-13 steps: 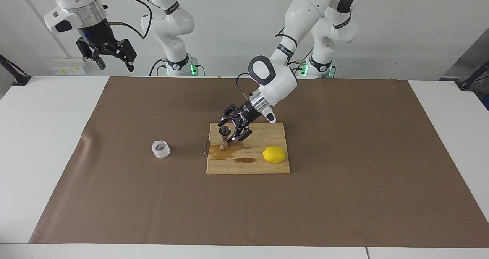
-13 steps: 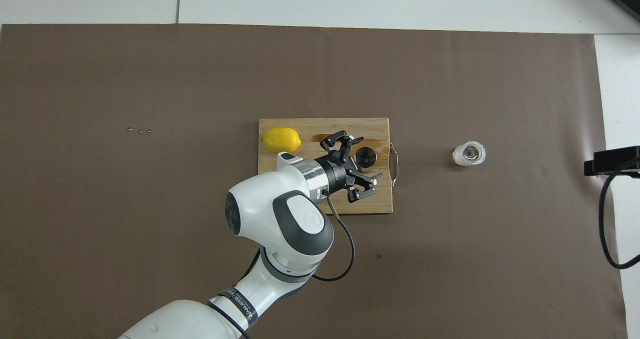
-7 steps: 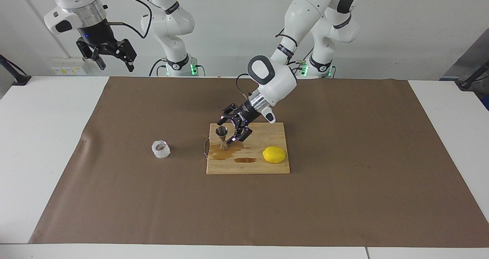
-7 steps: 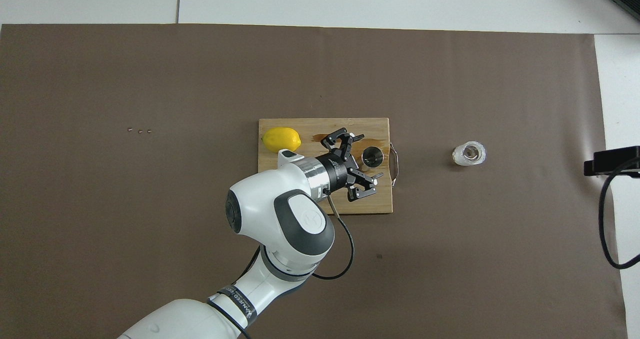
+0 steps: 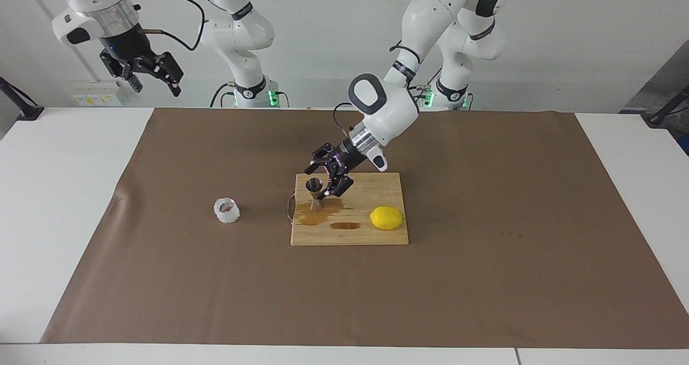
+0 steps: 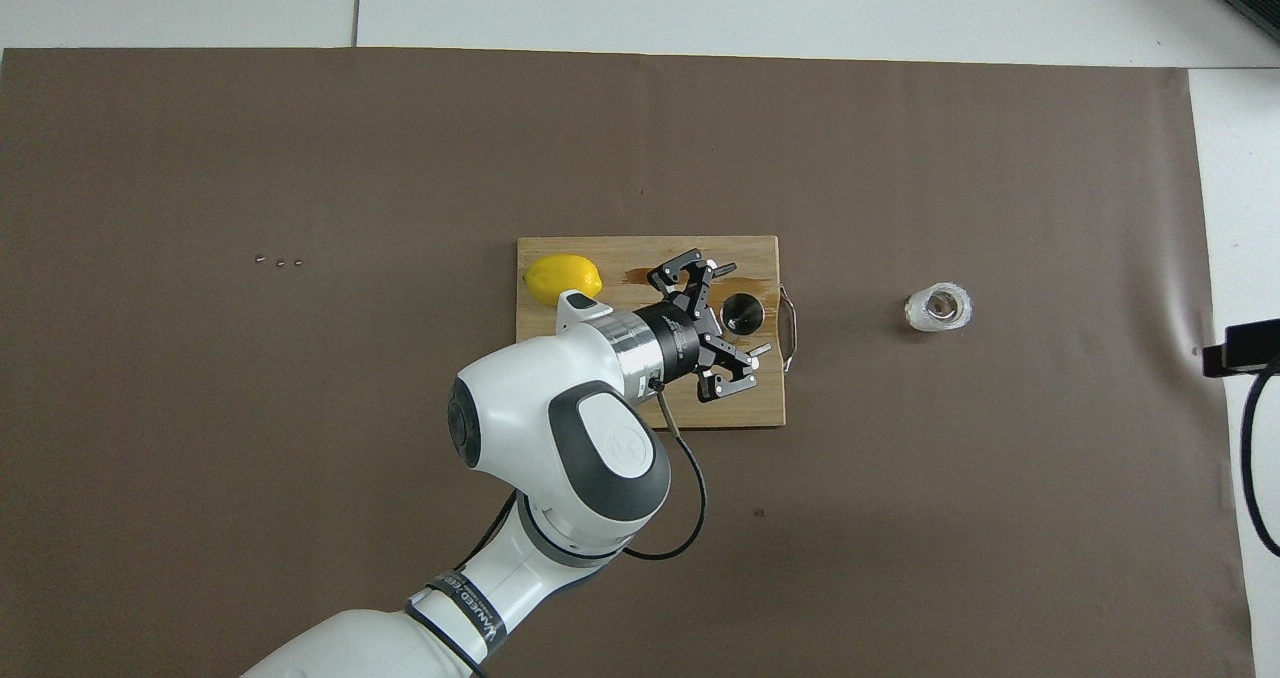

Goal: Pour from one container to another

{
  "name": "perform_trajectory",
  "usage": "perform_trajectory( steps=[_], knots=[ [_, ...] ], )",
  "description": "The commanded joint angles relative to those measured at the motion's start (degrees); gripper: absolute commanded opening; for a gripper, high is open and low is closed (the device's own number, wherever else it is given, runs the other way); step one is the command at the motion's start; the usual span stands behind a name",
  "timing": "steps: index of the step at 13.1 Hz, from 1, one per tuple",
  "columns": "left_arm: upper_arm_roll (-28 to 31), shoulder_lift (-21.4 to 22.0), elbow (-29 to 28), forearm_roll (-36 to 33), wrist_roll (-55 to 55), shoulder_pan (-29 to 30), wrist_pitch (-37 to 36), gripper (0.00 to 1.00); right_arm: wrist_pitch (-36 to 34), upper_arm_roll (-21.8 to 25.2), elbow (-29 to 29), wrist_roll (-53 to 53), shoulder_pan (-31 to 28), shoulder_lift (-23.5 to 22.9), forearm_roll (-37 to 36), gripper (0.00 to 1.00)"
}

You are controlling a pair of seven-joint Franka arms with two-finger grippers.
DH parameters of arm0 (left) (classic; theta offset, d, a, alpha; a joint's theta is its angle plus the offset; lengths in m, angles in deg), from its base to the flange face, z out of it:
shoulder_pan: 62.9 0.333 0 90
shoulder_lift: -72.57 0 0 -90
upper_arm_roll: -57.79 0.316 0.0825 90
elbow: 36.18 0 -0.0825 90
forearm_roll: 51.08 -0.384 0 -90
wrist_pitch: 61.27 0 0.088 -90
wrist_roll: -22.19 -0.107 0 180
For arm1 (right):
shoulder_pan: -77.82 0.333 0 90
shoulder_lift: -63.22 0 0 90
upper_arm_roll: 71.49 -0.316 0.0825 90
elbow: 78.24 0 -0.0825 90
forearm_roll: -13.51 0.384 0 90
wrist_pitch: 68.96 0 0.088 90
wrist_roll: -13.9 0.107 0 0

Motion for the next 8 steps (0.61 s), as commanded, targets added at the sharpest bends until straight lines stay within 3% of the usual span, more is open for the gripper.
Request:
perform_trajectory(
  steps=[1,5,8],
  knots=[
    [0.0,5.8,-6.3,-1.5,0.6,0.1,-1.8,1.00,3.3,-0.3,6.4,-6.1,0.0,4.6,-0.9,1.00],
    [0.5,10.8,-9.9,-2.8,0.6,1.4,-4.4,1.00,6.8,0.1,9.9,-42.2,-0.4,4.8,-0.8,1.00],
    [0.5,13.3,-10.9,-10.2,1.0,6.7,-14.1,1.00,13.8,0.1,12.5,-60.4,-2.2,3.1,-0.8,1.00]
  ],
)
